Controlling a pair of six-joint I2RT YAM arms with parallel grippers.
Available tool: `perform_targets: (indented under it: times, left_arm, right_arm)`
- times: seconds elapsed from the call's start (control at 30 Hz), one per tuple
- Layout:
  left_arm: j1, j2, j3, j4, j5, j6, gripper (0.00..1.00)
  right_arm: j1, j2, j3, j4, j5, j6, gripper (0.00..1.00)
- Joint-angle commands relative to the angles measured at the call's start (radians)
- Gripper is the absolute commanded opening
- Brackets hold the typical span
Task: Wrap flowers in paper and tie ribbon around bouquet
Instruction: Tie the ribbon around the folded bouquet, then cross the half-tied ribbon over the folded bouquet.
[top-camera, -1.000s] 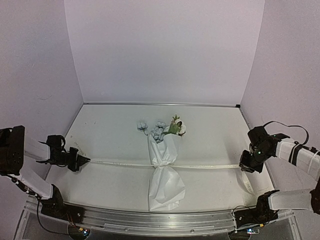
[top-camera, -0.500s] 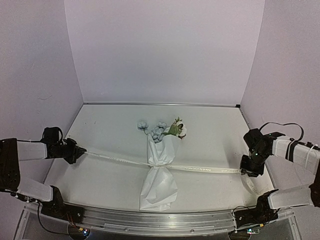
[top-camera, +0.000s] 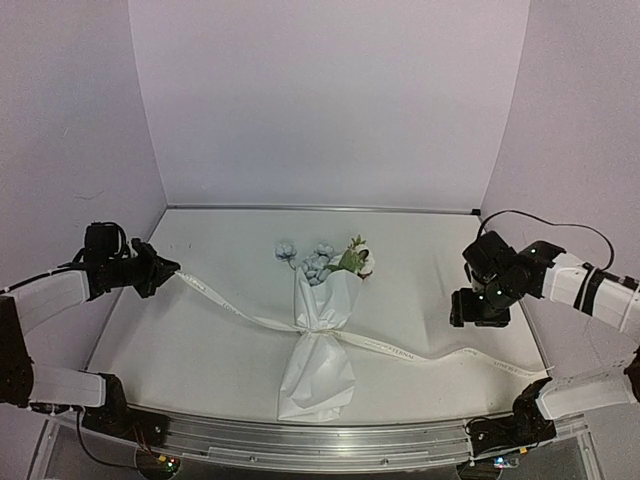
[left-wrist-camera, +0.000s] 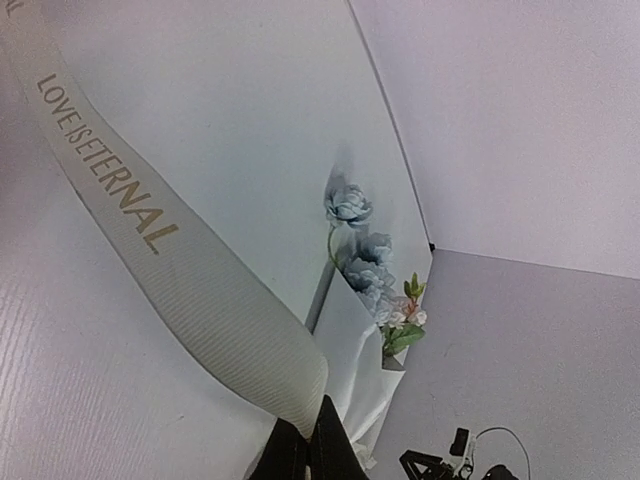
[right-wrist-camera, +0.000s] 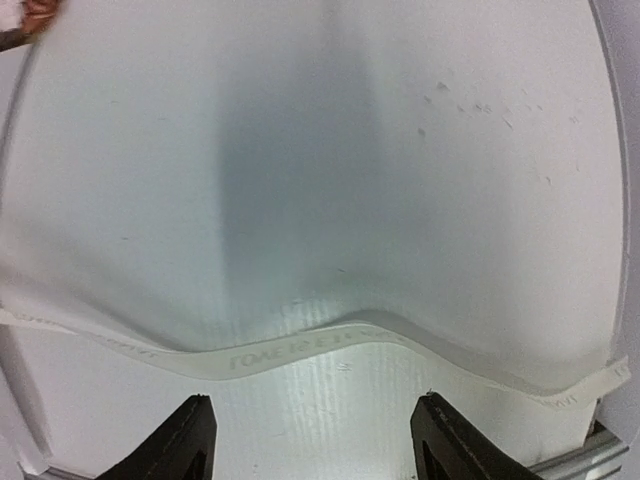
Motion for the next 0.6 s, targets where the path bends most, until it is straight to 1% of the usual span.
perform_targets:
  times: [0.0, 0.1, 0.27, 0.33, 0.57]
  left_arm:
    - [-0.018, -0.045, 0.085, -0.036, 0.061, 0.037, 0.00]
    - [-0.019, -0.063, 0.110, -0.044, 0.083, 0.039, 0.00]
    - [-0.021, -0.091, 0.146, -0.074, 0.114, 0.054, 0.00]
    - [-0.044, -0.100, 0.157, -0.086, 0.126, 0.061, 0.00]
    - [-0.046, -0.113, 0.186, -0.118, 0.156, 0.079, 0.00]
  right_arm:
    - [0.148, 0.107, 0.162, 0.170, -0.098, -0.154, 0.71]
    - [0.232, 0.249, 0.306, 0.221, -0.170, -0.236, 0.71]
    - [0.319, 0.488, 0.551, 0.287, -0.302, -0.280, 0.70]
    - [0.353, 0.593, 0.670, 0.292, -0.326, -0.287, 0.69]
    - [0.441, 0.865, 0.985, 0.320, -0.380, -0.287, 0.63]
